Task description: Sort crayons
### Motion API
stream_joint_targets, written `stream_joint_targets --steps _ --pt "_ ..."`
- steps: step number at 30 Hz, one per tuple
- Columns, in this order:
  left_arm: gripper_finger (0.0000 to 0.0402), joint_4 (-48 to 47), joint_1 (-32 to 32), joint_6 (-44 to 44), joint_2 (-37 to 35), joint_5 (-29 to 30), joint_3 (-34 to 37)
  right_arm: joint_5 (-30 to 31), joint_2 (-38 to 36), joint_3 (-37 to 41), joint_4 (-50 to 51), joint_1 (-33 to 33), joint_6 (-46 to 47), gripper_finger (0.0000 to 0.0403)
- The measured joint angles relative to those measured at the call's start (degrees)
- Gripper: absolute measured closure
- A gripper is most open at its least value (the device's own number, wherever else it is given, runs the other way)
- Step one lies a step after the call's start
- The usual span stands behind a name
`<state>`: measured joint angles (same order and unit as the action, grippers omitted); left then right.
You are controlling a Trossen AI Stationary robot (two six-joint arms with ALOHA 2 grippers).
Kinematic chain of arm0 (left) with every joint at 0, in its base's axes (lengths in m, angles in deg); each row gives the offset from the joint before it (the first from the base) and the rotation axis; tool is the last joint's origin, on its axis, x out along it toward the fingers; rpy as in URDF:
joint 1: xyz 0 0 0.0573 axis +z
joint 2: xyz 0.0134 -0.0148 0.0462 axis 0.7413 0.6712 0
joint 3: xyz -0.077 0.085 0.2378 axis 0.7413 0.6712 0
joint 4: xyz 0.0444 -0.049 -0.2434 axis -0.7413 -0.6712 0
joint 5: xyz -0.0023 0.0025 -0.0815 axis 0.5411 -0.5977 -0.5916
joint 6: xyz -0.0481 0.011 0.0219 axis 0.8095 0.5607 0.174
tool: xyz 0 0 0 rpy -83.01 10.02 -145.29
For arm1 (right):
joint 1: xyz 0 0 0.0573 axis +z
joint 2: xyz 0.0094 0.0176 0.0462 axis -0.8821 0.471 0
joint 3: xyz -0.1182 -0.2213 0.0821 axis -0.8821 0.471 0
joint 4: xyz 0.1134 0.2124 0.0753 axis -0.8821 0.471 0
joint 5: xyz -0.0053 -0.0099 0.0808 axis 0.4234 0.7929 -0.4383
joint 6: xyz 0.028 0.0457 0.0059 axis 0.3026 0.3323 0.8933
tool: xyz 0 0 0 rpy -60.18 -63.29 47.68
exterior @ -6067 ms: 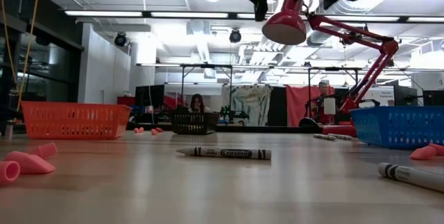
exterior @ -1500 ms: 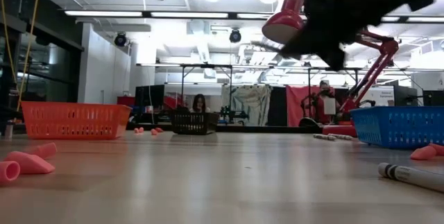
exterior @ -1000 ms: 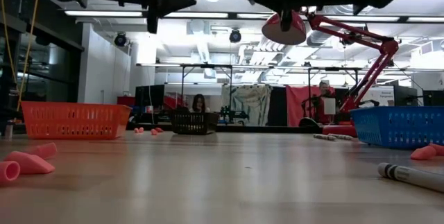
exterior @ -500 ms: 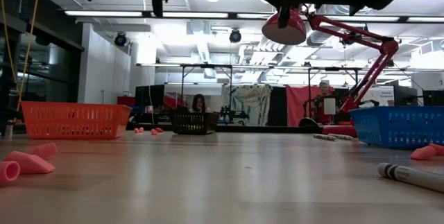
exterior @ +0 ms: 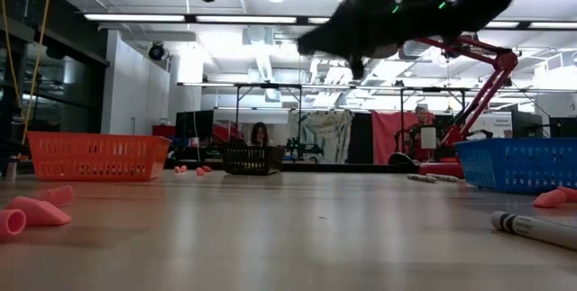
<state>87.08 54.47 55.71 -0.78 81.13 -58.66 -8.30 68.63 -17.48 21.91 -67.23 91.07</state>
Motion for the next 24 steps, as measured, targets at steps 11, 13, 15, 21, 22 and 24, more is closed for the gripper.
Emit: stream_joint_targets --steps 11,13,15,21,22,24 --pt "0.0311 6.1 0.0 2.6 0.0 0.0 0.0 -10.1 30.2 -28.1 -0.4 1.9 -0.6 0.0402" --pt "0.0311 7.4 0.0 3.1 0.0 0.0 0.0 -11.9 34.1 -34.1 -0.3 1.7 -0.6 0.0402" --pt "0.0312 7.9 0.0 3.1 0.0 0.0 0.0 -12.4 37.8 -39.9 -0.2 1.3 -0.6 0.0402" --pt "0.0311 10.7 0.0 4.6 0.0 0.0 0.0 -12.8 46.1 -53.4 7.5 0.5 -0.1 0.039" --pt "0.0311 10.7 0.0 4.6 0.0 0.0 0.0 -12.9 47.1 -55.1 9.5 0.4 -0.1 0.0388" --pt "0.0311 10.6 -0.1 4.6 0.0 0.0 0.0 -12.8 49.0 -58.2 12.2 0.4 -0.1 0.0384"
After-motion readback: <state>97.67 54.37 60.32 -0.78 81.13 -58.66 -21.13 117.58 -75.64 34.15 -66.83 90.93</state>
